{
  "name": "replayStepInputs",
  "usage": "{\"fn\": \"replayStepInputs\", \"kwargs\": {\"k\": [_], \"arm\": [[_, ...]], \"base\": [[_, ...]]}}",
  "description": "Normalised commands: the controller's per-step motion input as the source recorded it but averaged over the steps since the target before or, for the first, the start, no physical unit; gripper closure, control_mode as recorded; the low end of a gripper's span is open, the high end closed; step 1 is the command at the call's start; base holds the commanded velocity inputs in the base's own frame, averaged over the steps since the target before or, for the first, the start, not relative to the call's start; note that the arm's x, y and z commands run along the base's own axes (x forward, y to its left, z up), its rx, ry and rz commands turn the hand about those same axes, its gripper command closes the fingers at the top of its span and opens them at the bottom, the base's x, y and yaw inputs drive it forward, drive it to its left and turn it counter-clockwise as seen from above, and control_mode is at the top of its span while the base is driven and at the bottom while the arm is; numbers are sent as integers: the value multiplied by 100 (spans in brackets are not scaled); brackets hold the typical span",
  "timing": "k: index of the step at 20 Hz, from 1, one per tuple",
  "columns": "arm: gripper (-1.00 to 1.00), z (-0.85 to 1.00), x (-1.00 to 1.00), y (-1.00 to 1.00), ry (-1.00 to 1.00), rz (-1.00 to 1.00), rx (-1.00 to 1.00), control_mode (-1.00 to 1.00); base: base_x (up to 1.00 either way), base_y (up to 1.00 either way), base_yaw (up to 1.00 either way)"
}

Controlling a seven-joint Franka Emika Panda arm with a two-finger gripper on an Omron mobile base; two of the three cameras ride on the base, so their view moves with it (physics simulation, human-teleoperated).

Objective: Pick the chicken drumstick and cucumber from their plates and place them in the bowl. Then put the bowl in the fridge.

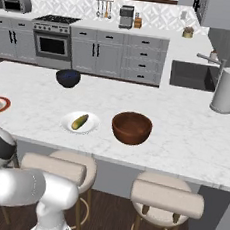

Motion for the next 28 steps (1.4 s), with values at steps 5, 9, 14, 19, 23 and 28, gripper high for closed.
{"fn": "replayStepInputs", "kwargs": {"k": [5,9,14,19,23,28], "arm": [[-100,1,55,57,9,-2,0,-100],[-100,-1,56,62,16,-1,-2,-100],[-100,-4,42,59,4,-2,-9,-100],[-100,0,10,51,0,-4,-16,-100],[-100,0,14,31,7,-4,-8,-100],[-100,-15,15,12,2,-1,-7,-100]], "base": [[0,0,0],[0,0,0],[0,0,0],[0,0,0],[0,0,0],[0,0,0]]}}
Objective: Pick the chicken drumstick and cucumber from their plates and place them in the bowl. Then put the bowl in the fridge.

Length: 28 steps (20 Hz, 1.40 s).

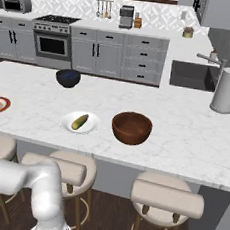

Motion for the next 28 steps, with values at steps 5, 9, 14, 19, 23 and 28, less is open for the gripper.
{"fn": "replayStepInputs", "kwargs": {"k": [5,9,14,19,23,28], "arm": [[-100,-40,29,0,0,0,-3,-100],[-100,-16,31,18,0,0,0,-100],[-100,-6,47,38,1,0,-4,-100],[-100,-19,42,19,1,0,-4,-100],[-100,-4,-13,4,0,1,0,-100],[-100,-11,-35,-91,0,6,1,-100]], "base": [[0,0,0],[0,0,0],[0,0,0],[0,0,0],[0,0,0],[0,0,0]]}}
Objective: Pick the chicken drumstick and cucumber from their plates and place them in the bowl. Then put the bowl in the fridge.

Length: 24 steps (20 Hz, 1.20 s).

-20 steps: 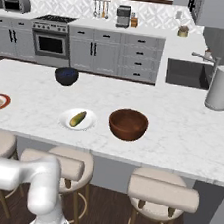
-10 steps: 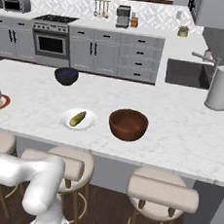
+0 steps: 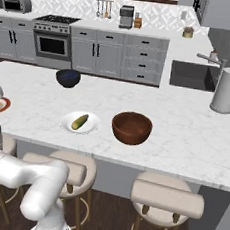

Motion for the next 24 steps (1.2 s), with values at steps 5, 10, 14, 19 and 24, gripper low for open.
{"fn": "replayStepInputs", "kwargs": {"k": [5,10,14,19,24], "arm": [[-100,-51,-37,-100,0,7,0,-100],[-100,-3,-31,-82,-5,4,6,-100],[-100,15,0,-28,0,1,10,-100],[-100,8,-12,-54,0,0,11,-100],[-100,0,0,0,0,0,0,100]], "base": [[0,0,0],[0,0,0],[0,0,0],[0,0,0],[-30,41,0]]}}
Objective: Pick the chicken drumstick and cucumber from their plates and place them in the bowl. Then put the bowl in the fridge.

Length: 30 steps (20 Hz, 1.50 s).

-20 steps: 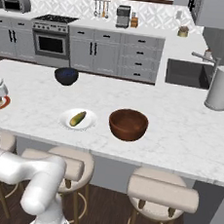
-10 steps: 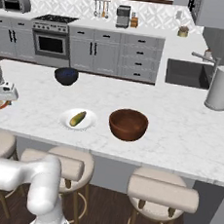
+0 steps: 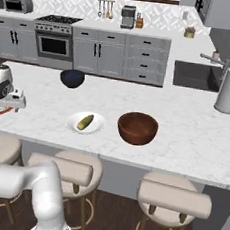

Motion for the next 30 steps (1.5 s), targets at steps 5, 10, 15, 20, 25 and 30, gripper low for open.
{"fn": "replayStepInputs", "kwargs": {"k": [5,10,15,20,25,30], "arm": [[-100,0,0,0,0,0,0,100],[-100,0,0,0,0,0,0,100],[-100,0,9,-3,0,0,1,-100],[-100,-42,11,-20,2,3,0,-100],[-100,-28,13,-2,0,11,-4,-100],[-100,-37,12,0,0,13,-9,-100]], "base": [[-5,100,0],[82,22,1],[79,-16,2],[0,0,0],[0,0,0],[0,0,0]]}}
